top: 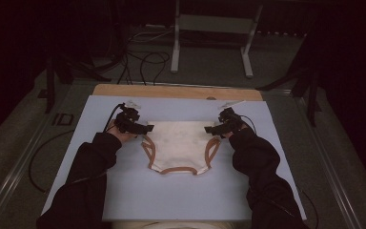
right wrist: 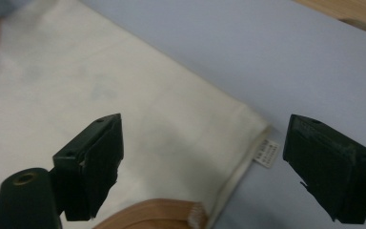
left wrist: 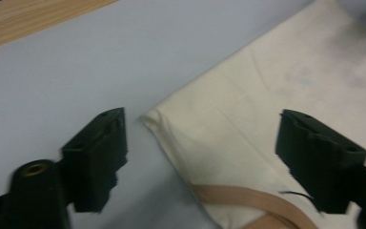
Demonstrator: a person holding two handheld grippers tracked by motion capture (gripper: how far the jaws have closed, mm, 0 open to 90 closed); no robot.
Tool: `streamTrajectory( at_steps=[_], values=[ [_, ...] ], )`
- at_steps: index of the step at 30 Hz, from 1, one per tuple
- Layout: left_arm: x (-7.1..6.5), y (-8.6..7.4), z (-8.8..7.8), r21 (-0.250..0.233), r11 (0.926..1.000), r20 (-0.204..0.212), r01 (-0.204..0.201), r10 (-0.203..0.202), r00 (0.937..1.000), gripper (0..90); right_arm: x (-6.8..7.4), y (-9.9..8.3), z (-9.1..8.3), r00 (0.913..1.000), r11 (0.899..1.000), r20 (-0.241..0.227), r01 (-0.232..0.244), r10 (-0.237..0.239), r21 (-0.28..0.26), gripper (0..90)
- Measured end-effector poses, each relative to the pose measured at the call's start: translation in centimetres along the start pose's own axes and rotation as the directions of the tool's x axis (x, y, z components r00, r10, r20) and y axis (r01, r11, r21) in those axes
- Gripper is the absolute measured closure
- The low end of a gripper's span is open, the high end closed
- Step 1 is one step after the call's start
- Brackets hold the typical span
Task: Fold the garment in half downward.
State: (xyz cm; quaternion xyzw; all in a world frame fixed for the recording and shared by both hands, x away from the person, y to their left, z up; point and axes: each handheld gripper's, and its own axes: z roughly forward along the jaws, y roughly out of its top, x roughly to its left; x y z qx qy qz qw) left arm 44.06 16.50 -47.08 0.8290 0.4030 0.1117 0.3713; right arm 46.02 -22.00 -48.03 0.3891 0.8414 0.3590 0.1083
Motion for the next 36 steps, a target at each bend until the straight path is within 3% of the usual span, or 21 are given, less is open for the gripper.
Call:
streamTrajectory(
  at_steps=[5,8,18,23,25,28,31,36],
  values=[
    [-0.1,-0.6,-1.3,-0.045,0.9987,0.033,-0.023,0.025,0.9991,5.1,0.9,0.0,-0.8,0.9997,1.000,-0.024,0.007,-0.007,-0.030,13.5],
    [-0.5,-1.0,-1.9,-0.038,0.9980,0.040,-0.051,0.053,0.9978,0.3,1.8,0.2,-1.4,0.9988,0.999,-0.035,0.034,-0.035,-0.041,13.3],
    [-2.5,-2.4,-4.5,-0.087,0.9922,0.095,-0.089,0.097,0.9907,0.0,3.9,0.2,-2.3,0.9935,0.991,-0.041,0.102,-0.106,-0.088,10.1],
    [-3.9,-4.0,-5.7,-0.155,0.9792,0.112,-0.131,0.149,0.9824,0.1,4.4,0.6,-2.6,0.9920,0.988,-0.035,0.117,-0.122,-0.102,10.1],
    [-4.4,-4.6,-6.1,-0.157,0.9753,0.107,-0.155,0.173,0.9791,0.4,4.5,0.8,-2.7,0.9907,0.986,-0.038,0.126,-0.131,-0.107,10.1],
    [-4.9,-5.5,-6.6,-0.175,0.9731,0.131,-0.150,0.174,0.9760,0.6,4.7,1.2,-2.7,0.9896,0.985,-0.041,0.133,-0.138,-0.107,10.1],
    [-5.6,-6.2,-6.8,-0.176,0.9695,0.118,-0.171,0.193,0.9741,0.6,5.1,1.6,-2.6,0.9887,0.985,-0.047,0.137,-0.143,-0.109,10.1],
    [-6.6,-7.3,-7.1,-0.198,0.9667,0.137,-0.162,0.191,0.9720,0.6,5.6,2.5,-2.2,0.9856,0.982,-0.065,0.148,-0.156,-0.115,10.1]
  ],
)
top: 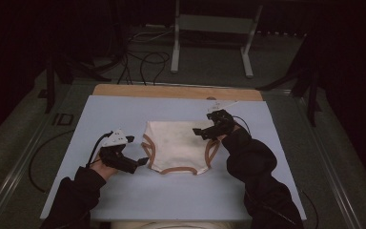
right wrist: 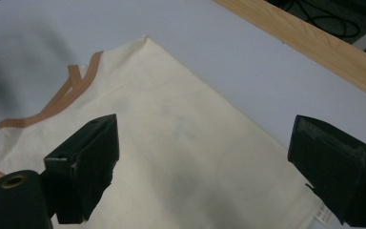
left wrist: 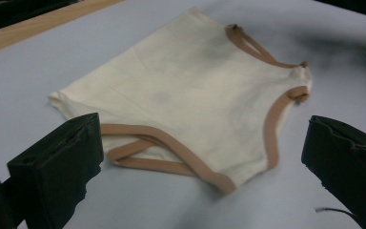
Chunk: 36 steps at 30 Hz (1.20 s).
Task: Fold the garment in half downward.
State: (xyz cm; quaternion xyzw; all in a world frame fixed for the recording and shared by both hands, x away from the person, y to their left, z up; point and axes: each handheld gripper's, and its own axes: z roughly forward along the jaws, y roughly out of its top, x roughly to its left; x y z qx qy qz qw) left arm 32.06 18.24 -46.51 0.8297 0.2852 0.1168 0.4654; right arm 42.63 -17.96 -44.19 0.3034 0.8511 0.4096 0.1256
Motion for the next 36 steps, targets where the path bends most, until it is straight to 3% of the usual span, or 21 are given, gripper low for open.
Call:
streamTrajectory(
  at_steps=[7,14,23,26,29,31,36],
  values=[
    [-0.6,-0.5,0.0,0.012,0.9999,0.042,-0.005,0.004,0.9991,0.6,0.9,1.4,1.1,0.9993,1.000,-0.023,0.029,-0.029,-0.008,10.1],
    [-0.8,-0.5,-0.2,-0.010,0.9999,0.048,-0.013,0.014,0.9988,0.6,2.2,2.8,2.7,0.9967,0.998,-0.057,0.057,-0.058,-0.011,10.1],
    [-1.0,-1.1,0.3,0.004,0.9991,0.064,-0.041,0.041,0.9971,0.6,3.3,3.9,5.5,0.9936,0.998,-0.090,0.068,-0.068,-0.005,10.2],
    [-1.2,-1.2,0.9,0.035,0.9971,0.087,-0.067,0.064,0.9941,0.7,3.6,4.2,6.5,0.9922,0.998,-0.106,0.068,-0.067,0.007,10.2],
    [-1.4,-1.1,1.7,0.082,0.9946,0.138,-0.063,0.051,0.9891,1.6,3.7,4.5,7.2,0.9900,0.997,-0.122,0.075,-0.072,0.025,10.4],
    [-1.4,-1.0,1.9,0.093,0.9936,0.142,-0.064,0.050,0.9886,1.6,3.8,4.7,7.5,0.9894,0.997,-0.127,0.075,-0.071,0.027,10.5],
    [-2.1,-0.6,2.9,0.138,0.9819,0.182,-0.129,0.103,0.9779,2.0,4.3,5.4,8.9,0.9869,0.995,-0.137,0.093,-0.086,0.048,10.5]
  ],
)
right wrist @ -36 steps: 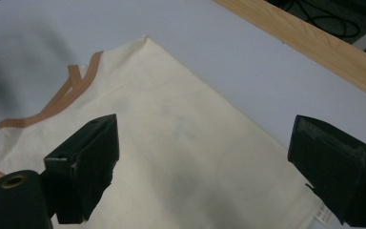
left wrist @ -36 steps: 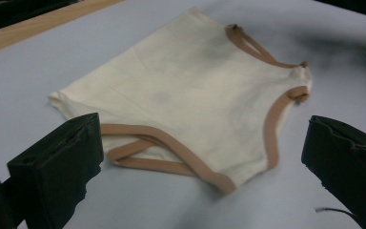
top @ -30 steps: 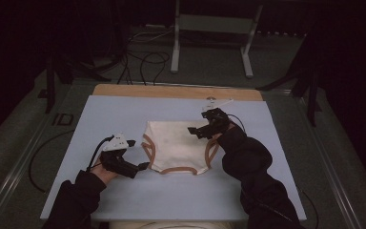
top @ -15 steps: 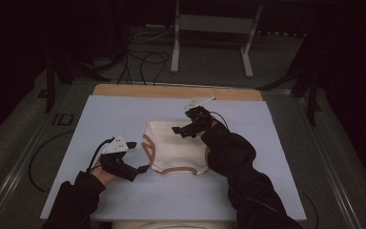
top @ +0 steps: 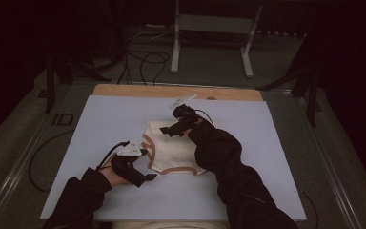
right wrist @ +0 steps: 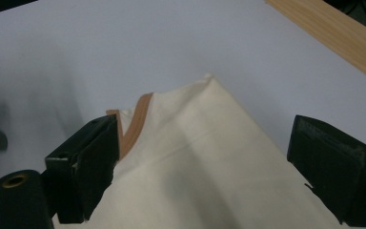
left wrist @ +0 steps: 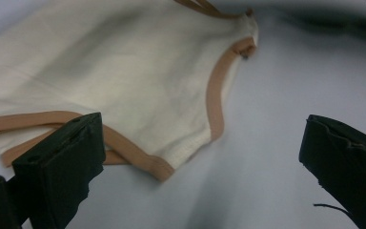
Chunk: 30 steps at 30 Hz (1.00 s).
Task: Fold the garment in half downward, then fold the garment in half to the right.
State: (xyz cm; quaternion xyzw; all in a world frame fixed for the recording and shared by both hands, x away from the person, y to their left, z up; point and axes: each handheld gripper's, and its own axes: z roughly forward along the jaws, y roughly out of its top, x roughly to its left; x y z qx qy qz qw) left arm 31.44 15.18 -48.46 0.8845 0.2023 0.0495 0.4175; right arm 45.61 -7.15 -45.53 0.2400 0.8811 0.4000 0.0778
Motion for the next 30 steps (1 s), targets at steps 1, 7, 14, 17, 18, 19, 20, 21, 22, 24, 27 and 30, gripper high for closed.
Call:
streamTrajectory(
  at_steps=[1,7,14,17,18,19,20,21,22,24,27,30],
  values=[
    [0.0,0.0,0.2,0.008,0.9999,0.000,-0.009,0.009,1.0000,2.0,0.1,0.1,0.2,1.0000,1.000,-0.005,0.001,-0.001,0.005,10.5],
    [0.1,0.1,1.5,0.059,0.9974,0.005,-0.041,0.041,0.9991,3.9,0.5,0.8,1.9,0.9995,1.000,-0.029,0.016,-0.015,0.024,10.5],
    [0.3,-0.2,2.5,0.117,0.9890,-0.018,-0.091,0.093,0.9955,10.7,1.2,1.3,3.3,0.9984,0.999,-0.052,0.023,-0.021,0.036,10.5],
    [0.2,-0.4,2.9,0.128,0.9850,-0.008,-0.116,0.118,0.9929,17.3,1.4,1.5,3.7,0.9979,0.999,-0.060,0.027,-0.024,0.042,10.5],
    [0.1,-0.5,3.0,0.130,0.9842,-0.007,-0.120,0.122,0.9925,19.3,1.5,1.5,3.8,0.9979,0.998,-0.059,0.031,-0.028,0.045,10.5],
    [0.2,-0.5,3.1,0.139,0.9821,-0.007,-0.127,0.130,0.9915,21.1,1.6,1.6,3.9,0.9979,0.998,-0.059,0.032,-0.029,0.050,10.5],
    [0.2,-0.6,3.3,0.140,0.9815,0.000,-0.130,0.132,0.9913,25.0,1.6,1.7,4.0,0.9976,0.998,-0.062,0.033,-0.030,0.050,10.5],
    [0.2,-0.6,3.5,0.141,0.9808,-0.008,-0.135,0.137,0.9905,26.4,1.7,1.7,4.1,0.9977,0.998,-0.061,0.033,-0.030,0.053,10.5],
    [0.3,-0.7,3.6,0.149,0.9788,-0.010,-0.140,0.143,0.9897,27.8,1.8,1.7,4.2,0.9975,0.998,-0.064,0.032,-0.029,0.053,10.5],
    [0.4,-0.7,3.7,0.138,0.9797,-0.003,-0.145,0.147,0.9891,36.9,1.9,1.8,4.4,0.9971,0.998,-0.068,0.038,-0.035,0.056,10.5],
    [0.6,-0.8,4.0,0.131,0.9790,0.001,-0.156,0.158,0.9875,46.8,2.0,1.8,4.5,0.9967,0.998,-0.072,0.041,-0.037,0.056,10.5],
    [0.6,-0.6,4.2,0.131,0.9749,0.009,-0.180,0.180,0.9835,55.7,2.0,1.9,4.6,0.9967,0.997,-0.070,0.045,-0.041,0.057,10.5]
  ],
)
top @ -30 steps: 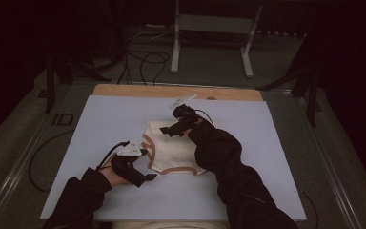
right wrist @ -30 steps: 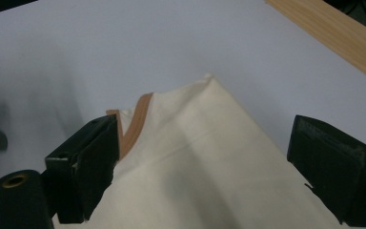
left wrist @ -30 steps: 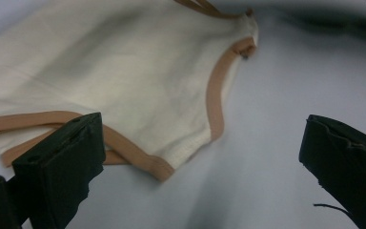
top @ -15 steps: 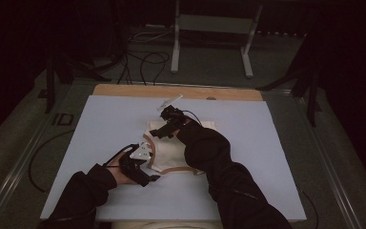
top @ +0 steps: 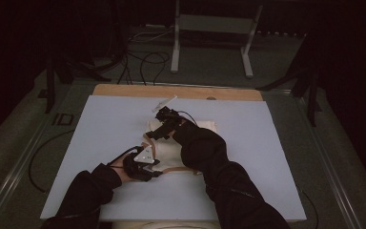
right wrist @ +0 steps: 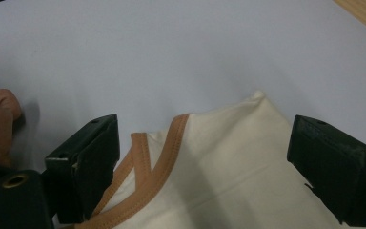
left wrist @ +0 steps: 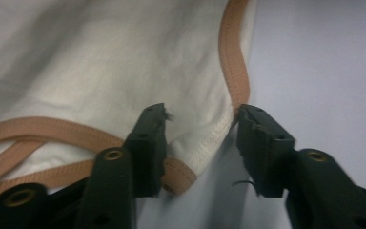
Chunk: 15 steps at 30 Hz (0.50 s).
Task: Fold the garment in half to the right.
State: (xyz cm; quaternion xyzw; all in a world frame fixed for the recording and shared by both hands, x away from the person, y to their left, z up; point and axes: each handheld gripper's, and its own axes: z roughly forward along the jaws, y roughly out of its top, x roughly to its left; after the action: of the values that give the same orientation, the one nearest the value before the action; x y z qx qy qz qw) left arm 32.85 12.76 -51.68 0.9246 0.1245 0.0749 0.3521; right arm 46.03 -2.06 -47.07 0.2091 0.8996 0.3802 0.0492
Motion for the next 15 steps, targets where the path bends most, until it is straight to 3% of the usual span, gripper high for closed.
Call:
streamTrajectory(
  at_steps=[6,10,15],
  values=[
    [0.2,0.3,0.3,-0.019,0.9998,-0.016,0.001,-0.002,0.9999,82.4,-0.1,0.2,0.2,1.0000,1.000,-0.001,0.003,-0.003,0.007,10.5],
    [0.4,0.4,0.1,-0.052,0.9979,-0.014,0.039,-0.039,0.9991,85.5,-0.3,0.1,0.5,0.9999,1.000,0.012,-0.010,0.010,0.028,10.5],
    [0.4,0.4,0.1,-0.054,0.9975,-0.016,0.046,-0.047,0.9988,86.1,-0.9,-0.1,1.0,0.9994,0.999,0.013,-0.032,0.033,-0.010,10.5]
  ],
)
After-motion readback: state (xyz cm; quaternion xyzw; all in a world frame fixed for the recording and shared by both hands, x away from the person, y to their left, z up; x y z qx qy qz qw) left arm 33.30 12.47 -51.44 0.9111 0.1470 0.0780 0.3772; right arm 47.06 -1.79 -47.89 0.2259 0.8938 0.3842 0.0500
